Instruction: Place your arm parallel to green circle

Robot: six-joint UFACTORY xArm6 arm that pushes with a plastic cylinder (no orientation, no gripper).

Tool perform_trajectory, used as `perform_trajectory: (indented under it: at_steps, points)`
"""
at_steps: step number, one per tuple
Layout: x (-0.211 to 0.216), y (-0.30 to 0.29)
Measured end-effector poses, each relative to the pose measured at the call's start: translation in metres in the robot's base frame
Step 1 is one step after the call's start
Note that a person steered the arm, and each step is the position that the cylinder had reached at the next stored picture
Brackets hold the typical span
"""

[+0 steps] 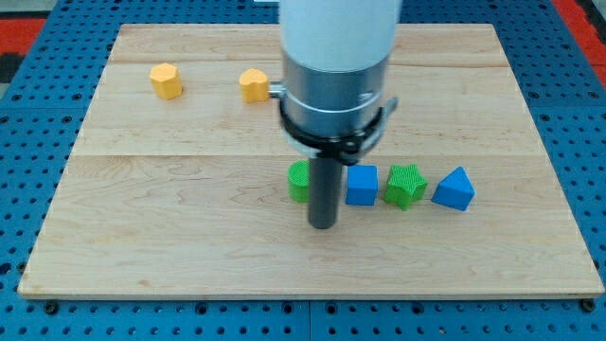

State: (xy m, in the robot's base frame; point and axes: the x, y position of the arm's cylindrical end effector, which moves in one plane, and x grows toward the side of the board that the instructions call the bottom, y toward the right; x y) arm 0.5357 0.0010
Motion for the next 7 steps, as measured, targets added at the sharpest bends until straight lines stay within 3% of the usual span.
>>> perform_trajectory:
  at_steps: [2, 6, 7]
  points:
    - [-0.005, -0.046]
    - [-0.014, -0.056]
    - [-0.053, -0.077]
